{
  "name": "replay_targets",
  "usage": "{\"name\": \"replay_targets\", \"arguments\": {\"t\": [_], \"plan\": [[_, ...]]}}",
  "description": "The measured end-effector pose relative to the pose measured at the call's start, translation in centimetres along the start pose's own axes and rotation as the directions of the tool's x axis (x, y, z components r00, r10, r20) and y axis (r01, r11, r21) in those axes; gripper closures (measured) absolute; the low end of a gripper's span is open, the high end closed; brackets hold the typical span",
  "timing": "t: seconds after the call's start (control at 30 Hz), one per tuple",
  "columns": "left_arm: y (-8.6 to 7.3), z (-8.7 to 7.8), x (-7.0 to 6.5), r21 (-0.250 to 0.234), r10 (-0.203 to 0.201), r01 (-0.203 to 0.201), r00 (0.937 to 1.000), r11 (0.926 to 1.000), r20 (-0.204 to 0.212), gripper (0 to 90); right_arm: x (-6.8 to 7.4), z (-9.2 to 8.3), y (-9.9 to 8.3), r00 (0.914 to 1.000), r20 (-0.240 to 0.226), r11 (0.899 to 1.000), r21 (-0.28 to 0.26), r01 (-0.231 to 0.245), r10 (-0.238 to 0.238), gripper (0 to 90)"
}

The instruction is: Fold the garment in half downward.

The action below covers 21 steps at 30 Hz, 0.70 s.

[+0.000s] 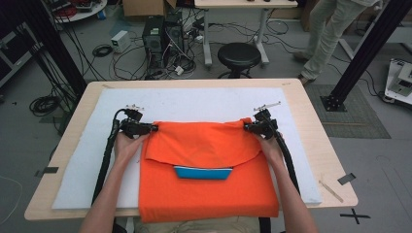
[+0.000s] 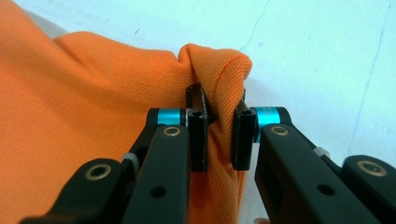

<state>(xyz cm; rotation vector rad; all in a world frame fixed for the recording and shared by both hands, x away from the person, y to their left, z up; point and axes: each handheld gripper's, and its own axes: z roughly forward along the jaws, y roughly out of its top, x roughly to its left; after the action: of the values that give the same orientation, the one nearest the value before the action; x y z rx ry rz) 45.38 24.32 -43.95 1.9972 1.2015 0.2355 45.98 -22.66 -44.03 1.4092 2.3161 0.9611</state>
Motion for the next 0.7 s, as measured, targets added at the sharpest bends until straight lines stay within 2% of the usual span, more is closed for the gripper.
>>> {"name": "replay_targets", "arguments": {"t": [0.03,0.07,0.13,0.2,0.27,0.3,0.4,0.5,0.53,0.57,0.63,0.67,0.7], "plan": [[0.3,0.2,0.0,0.005,-0.004,0.004,1.0000,1.0000,-0.007,77.3,0.0,0.0,0.0,1.0000,0.000,1.000,0.000,0.000,0.000,81.6],[0.6,0.3,0.1,0.007,0.009,-0.009,0.9998,0.9999,-0.020,77.3,-0.2,0.1,0.2,1.0000,0.000,1.000,0.000,-0.003,0.003,81.6],[0.7,0.6,0.2,-0.017,0.020,-0.021,0.9990,0.9996,-0.041,77.4,-0.3,0.4,0.6,0.9999,0.006,1.000,0.002,-0.010,0.010,81.6],[0.5,0.8,1.1,-0.055,-0.019,0.018,0.9997,0.9983,-0.018,77.4,-0.6,1.0,1.4,0.9999,0.015,1.000,0.010,-0.001,0.001,81.6],[0.7,1.0,1.6,-0.060,-0.027,0.026,0.9996,0.9979,-0.012,77.4,-0.7,1.4,2.2,0.9998,0.019,1.000,0.022,0.004,-0.004,81.6],[1.0,1.1,1.7,-0.048,-0.033,0.033,0.9993,0.9983,-0.014,77.4,-0.8,1.7,2.5,0.9998,0.020,1.000,0.026,0.003,-0.003,81.6],[2.3,1.6,2.0,-0.015,-0.001,0.000,0.9986,0.9999,-0.053,77.4,-1.3,2.2,3.3,0.9998,0.015,0.999,0.029,-0.013,0.013,81.6],[2.9,2.1,2.5,-0.017,-0.012,0.011,0.9983,0.9998,-0.058,77.3,-1.6,2.6,3.8,0.9995,0.019,0.999,0.032,-0.025,0.024,81.6],[2.9,2.3,2.6,-0.035,-0.009,0.007,0.9977,0.9994,-0.067,77.2,-1.9,2.9,4.1,0.9995,0.023,1.000,0.020,-0.022,0.021,81.3],[2.7,2.5,3.1,-0.057,-0.051,0.049,0.9980,0.9972,-0.038,77.0,-2.1,3.0,4.1,0.9993,0.019,0.999,0.016,-0.033,0.032,80.6],[2.6,2.4,3.1,-0.059,-0.054,0.051,0.9978,0.9969,-0.039,72.1,-2.1,3.0,4.1,0.9989,0.010,0.999,0.018,-0.047,0.047,78.3],[2.7,2.2,2.8,-0.044,-0.013,0.009,0.9958,0.9990,-0.091,65.6,-2.1,2.8,4.0,0.9985,0.029,0.999,0.012,-0.047,0.047,57.5],[2.7,1.9,2.6,-0.044,0.000,-0.005,0.9940,0.9990,-0.109,58.9,-2.0,2.6,4.0,0.9972,0.054,0.998,0.020,-0.053,0.051,50.6]]}}
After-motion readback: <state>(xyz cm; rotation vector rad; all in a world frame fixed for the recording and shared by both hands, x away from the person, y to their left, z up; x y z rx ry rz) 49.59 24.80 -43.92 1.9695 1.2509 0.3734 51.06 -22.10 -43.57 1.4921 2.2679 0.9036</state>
